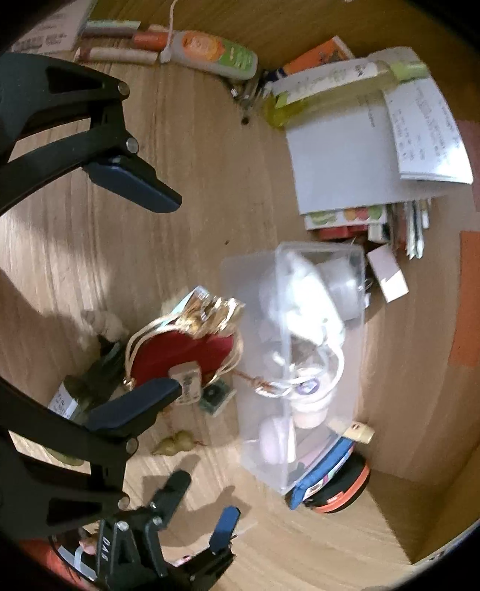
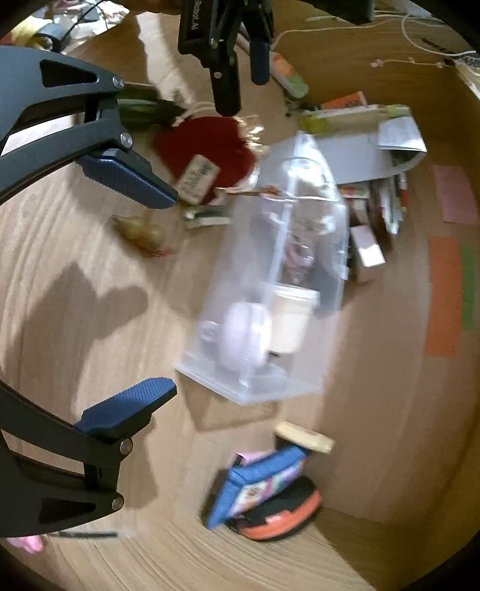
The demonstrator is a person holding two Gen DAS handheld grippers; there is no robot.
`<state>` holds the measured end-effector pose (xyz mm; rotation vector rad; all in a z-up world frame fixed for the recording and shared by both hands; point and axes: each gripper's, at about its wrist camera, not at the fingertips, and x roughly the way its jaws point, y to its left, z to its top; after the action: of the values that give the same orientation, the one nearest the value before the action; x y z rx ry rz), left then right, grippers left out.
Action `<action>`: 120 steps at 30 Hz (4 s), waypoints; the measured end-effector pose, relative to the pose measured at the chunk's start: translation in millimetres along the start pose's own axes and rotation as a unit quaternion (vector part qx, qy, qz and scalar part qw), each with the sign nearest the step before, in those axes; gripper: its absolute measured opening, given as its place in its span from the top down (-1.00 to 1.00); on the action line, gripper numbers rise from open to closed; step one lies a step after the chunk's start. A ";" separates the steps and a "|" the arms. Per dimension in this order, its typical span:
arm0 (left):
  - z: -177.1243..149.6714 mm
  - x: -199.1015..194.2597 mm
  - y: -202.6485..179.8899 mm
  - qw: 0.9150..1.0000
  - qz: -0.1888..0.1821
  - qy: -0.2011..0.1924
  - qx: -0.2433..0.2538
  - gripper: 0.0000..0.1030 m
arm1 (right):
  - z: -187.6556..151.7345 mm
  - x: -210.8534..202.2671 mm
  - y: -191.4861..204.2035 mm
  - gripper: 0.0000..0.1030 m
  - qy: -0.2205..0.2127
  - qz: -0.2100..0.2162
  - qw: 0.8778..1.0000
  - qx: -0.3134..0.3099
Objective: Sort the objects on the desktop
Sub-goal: 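Grasp the red velvet pouch with the left gripper while the right grasps the gold bead ornament, then carry the pouch and bead ornament into the clear box and open both grippers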
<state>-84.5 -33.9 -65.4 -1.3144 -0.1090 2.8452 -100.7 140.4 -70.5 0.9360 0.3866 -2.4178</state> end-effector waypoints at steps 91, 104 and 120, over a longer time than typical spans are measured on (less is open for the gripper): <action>133.1 -15.2 -30.1 0.992 -0.078 -0.095 -0.010 0.88 | 143.8 30.3 -58.8 0.70 -0.084 0.042 0.995 0.027; 145.2 52.3 -50.2 0.998 -0.039 -0.039 0.018 0.88 | 136.9 93.6 -69.4 0.70 -0.009 0.032 0.999 0.034; 138.8 77.3 -52.6 0.999 -0.016 -0.006 0.031 0.79 | 131.5 110.5 -62.3 0.70 0.018 0.001 1.000 0.014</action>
<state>-241.5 12.8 -31.0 -1.2738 -0.0405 2.8058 -276.3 95.4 -46.9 0.9915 0.3657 -2.4135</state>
